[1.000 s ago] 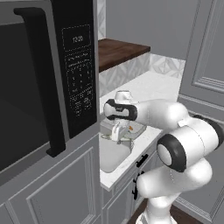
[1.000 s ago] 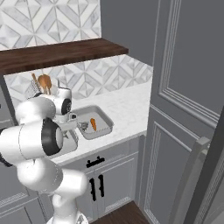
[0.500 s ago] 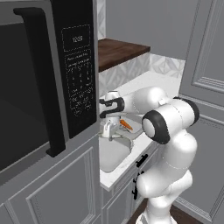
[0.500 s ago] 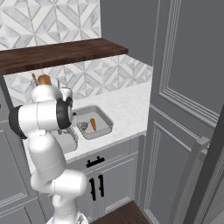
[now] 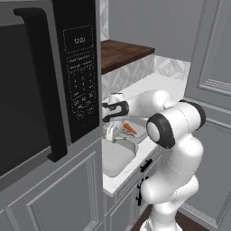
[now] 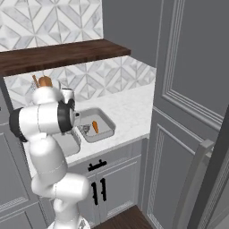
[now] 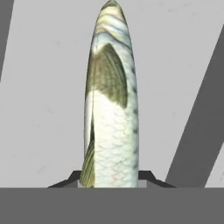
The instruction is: Place one carrot and one fish in each tupperware on the nearby counter, to pack two identical lunches.
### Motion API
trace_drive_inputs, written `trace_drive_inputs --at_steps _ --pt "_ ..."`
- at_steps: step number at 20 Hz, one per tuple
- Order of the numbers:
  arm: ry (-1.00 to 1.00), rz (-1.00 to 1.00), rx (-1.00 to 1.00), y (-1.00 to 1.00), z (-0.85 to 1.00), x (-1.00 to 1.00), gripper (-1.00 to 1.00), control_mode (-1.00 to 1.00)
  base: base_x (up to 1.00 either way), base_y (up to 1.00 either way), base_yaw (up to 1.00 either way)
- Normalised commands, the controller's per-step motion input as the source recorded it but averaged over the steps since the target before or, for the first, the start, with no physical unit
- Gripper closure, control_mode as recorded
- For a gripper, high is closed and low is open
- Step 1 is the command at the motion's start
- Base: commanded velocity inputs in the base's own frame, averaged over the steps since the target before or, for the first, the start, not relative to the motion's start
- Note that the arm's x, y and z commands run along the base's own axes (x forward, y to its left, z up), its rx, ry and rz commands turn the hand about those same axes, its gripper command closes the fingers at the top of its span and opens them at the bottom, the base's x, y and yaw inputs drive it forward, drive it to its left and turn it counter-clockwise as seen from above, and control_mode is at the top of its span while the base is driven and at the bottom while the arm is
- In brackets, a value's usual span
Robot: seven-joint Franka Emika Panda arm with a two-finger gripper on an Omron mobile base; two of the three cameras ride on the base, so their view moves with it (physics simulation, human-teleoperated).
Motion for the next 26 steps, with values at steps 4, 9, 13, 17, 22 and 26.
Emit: trace_drive_inputs --at_steps 4,9,13,17,22,26 --pt "-0.22 0.0 0.0 0.36 0.06 -0.01 1.0 -1.0 0.0 0.0 0.0" --pt "-0.11 0.0 0.0 0.3 -0.04 -0.07 1.0 -1.0 0.0 0.0 0.0" --pt "0.0 0.0 0.0 0.13 -0.18 0.0 1.0 -1.0 0.0 0.0 0.0" --pt "0.0 0.0 0.0 0.25 -0.1 -0.18 1.0 -1.0 0.0 0.0 0.0" --pt "-0.04 0.0 0.0 0.15 -0.46 -0.05 1.0 -1.0 0.0 0.0 0.0" --pt "-0.04 0.0 -0.01 0.0 -0.33 0.0 1.0 -1.0 0.0 0.0 0.0"
